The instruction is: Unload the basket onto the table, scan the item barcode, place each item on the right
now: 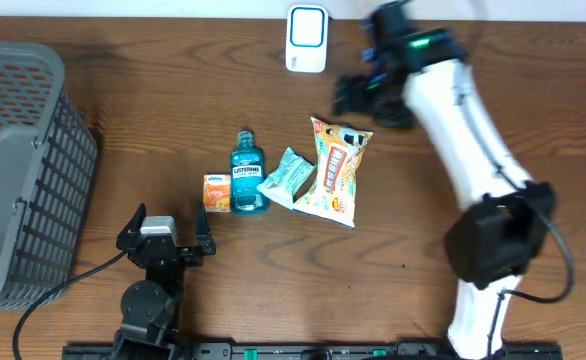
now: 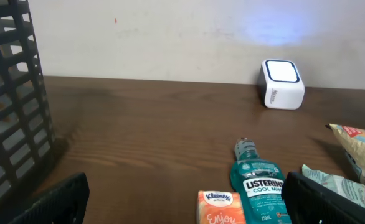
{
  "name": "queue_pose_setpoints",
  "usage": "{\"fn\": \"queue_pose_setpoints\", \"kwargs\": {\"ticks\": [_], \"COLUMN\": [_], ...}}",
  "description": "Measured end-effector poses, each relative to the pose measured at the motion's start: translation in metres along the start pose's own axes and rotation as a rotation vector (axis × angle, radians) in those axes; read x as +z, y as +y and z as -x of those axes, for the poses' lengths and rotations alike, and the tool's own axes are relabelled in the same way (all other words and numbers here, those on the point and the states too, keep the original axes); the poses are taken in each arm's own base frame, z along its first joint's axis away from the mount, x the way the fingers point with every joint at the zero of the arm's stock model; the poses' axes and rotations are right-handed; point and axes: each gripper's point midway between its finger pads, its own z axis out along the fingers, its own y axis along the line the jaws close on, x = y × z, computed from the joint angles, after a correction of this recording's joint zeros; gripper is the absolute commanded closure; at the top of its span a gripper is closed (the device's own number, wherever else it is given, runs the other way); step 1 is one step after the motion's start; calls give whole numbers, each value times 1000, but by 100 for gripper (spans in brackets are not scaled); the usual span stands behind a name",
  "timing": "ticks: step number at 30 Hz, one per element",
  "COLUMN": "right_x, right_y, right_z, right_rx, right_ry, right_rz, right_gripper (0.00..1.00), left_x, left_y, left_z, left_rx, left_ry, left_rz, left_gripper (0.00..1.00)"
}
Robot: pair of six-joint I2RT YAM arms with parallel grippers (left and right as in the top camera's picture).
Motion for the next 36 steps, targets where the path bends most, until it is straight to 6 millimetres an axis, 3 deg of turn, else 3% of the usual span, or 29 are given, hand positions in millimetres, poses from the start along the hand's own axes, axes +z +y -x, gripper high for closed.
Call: {"fn": "queue_pose_setpoints", "kwargs": {"ticks": [2, 4, 9, 15, 17, 19, 20, 21, 22, 24, 30, 36], "right_x": [18, 29, 49, 79, 91, 106, 111, 117, 123, 128, 114, 101], "right_y": [28, 33, 34, 26, 20, 10, 6, 1, -5, -17, -32, -34], "right_z": [-24, -41, -67, -73, -74, -77, -79, -83, -87, -95, -97, -94], "right_rx": [-79, -101, -110, -76, -67, -64, -56, -56, -59, -68, -66, -70], "right_ry": [28, 35, 25, -7, 1, 27, 35, 54, 80, 121, 148, 239], "right_rz": [-44, -129, -316, -455, -490, -539, -555, -581, -608, -668, -734, -650], "right_gripper": [1, 1, 1, 8, 14, 32, 48, 52, 68, 81, 98, 99], "left_x": [0, 0, 0, 0, 0, 0, 0, 0, 0, 0, 0, 0], "left_y": [0, 0, 0, 0, 0, 0, 0, 0, 0, 0, 0, 0], "left_z": [0, 0, 0, 0, 0, 0, 0, 0, 0, 0, 0, 0], "left_rx": [0, 0, 0, 0, 0, 0, 0, 0, 0, 0, 0, 0], "left_ry": [0, 0, 0, 0, 0, 0, 0, 0, 0, 0, 0, 0], "left_rz": [0, 0, 0, 0, 0, 0, 0, 0, 0, 0, 0, 0], "left_gripper": [2, 2, 2, 2, 2, 2, 2, 2, 3, 2, 2, 2]}}
